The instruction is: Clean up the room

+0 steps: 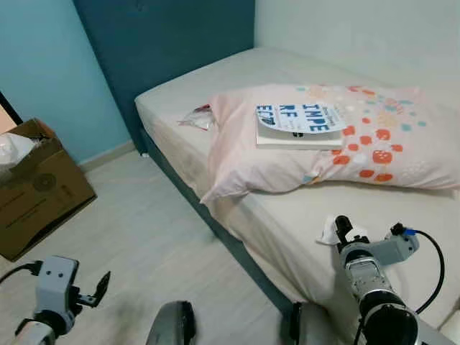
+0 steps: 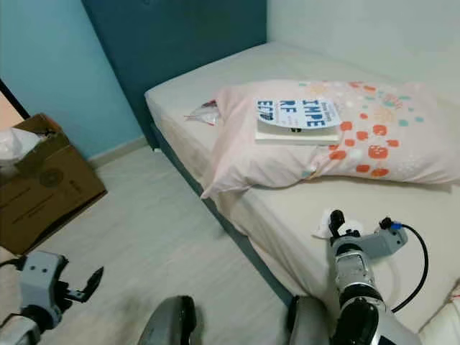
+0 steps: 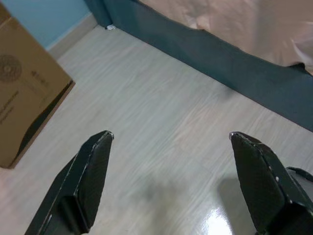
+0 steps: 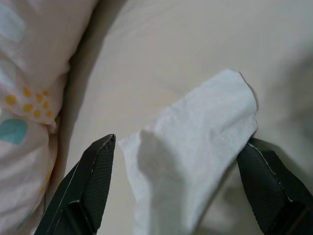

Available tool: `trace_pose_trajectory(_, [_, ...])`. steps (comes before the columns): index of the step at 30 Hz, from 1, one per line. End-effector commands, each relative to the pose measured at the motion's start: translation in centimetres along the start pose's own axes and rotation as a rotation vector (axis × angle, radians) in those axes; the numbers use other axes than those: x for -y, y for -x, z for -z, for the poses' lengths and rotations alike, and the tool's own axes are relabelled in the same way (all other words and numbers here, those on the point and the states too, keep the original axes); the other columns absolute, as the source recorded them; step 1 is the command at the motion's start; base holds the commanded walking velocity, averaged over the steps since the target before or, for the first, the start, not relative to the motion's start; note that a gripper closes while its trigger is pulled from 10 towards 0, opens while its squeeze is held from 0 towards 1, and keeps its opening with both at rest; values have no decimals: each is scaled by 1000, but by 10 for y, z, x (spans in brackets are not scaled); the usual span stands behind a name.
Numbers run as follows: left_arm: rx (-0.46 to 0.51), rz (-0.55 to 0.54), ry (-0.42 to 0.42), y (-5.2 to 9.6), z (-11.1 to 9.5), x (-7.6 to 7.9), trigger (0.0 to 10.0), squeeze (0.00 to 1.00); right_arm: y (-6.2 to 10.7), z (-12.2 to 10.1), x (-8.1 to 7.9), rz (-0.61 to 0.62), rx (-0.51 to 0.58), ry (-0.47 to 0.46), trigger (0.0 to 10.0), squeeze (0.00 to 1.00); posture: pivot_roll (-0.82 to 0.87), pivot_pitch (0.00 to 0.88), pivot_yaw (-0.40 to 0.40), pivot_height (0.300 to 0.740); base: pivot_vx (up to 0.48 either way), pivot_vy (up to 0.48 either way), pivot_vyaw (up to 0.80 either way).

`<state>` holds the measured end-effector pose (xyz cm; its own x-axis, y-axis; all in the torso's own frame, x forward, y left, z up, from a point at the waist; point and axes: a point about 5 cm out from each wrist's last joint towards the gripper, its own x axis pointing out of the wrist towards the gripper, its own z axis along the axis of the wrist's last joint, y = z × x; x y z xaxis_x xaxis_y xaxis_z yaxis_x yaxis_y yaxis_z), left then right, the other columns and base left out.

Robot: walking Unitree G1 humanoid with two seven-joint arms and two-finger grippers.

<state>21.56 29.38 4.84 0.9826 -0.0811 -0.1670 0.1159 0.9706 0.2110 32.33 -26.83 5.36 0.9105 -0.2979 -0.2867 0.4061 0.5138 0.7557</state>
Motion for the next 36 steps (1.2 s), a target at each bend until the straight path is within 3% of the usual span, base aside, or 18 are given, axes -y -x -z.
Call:
trace_pose_trajectory(1, [-24, 24, -22, 4, -2, -3, 10000, 0, 1, 10, -1, -18, -27, -25, 7882, 0, 205, 282, 97, 556, 0, 0, 0])
trace_pose_trajectory(2, [-24, 32, -26, 4, -3, -2, 10000, 0, 1, 9, -4, -40, -18, -33, 0, 0, 200, 291, 104, 556, 0, 0, 0])
trace_pose_trajectory(6, [-27, 48, -30, 6, -8, 0, 10000, 0, -1, 6, -9, -64, -7, -19, 0, 0, 195, 300, 109, 556, 0, 0, 0])
trace_pose_trajectory(14, [-84, 93, -62, 13, -6, 5, 10000, 0, -2, -3, -18, -186, 34, -82, 0, 0, 190, 306, 124, 556, 0, 0, 0])
trace_pose_trajectory(20, [-87, 88, -57, 8, -9, 7, 10000, 0, -2, -3, -27, -285, 42, -132, 0, 0, 175, 290, 114, 556, 0, 0, 0])
trace_pose_trajectory(22, [-72, 82, -43, 0, -11, 12, 10000, 0, -1, 0, -40, -417, 33, -171, 0, 0, 157, 264, 101, 556, 0, 0, 0])
trace_pose_trajectory(24, [-67, 79, -38, -3, -11, 13, 10000, 0, -1, 1, -45, -458, 26, -176, 0, 0, 152, 256, 98, 556, 0, 0, 0])
trace_pose_trajectory(25, [-59, 72, -28, -9, -11, 16, 10000, 0, 0, 6, -52, -520, -3, -142, 0, 0, 130, 224, 83, 556, 0, 0, 0])
trace_pose_trajectory(30, [-39, 52, -1, -23, -13, 22, 10000, 0, 3, 22, -61, -571, -88, -51, 0, 0, 91, 161, 55, 556, 0, 0, 0])
trace_pose_trajectory(32, [-15, 29, 29, -37, -18, 25, 10000, 0, 10, 46, -70, -639, -203, 62, 0, 0, 74, 114, 34, 556, 0, 0, 0])
trace_pose_trajectory(33, [-15, 29, 29, -37, -18, 25, 10000, 0, 10, 46, -70, -639, -203, 62, 0, 0, 74, 114, 34, 556, 0, 0, 0])
trace_pose_trajectory(35, [6, -6, 62, -51, -23, 27, 10000, 0, 22, 74, -79, -762, -323, 141, 0, 0, 57, 65, 11, 556, 0, 0, 0])
trace_pose_trajectory(36, [6, -6, 62, -51, -23, 27, 10000, 0, 22, 74, -79, -762, -323, 141, 0, 0, 57, 65, 11, 556, 0, 0, 0])
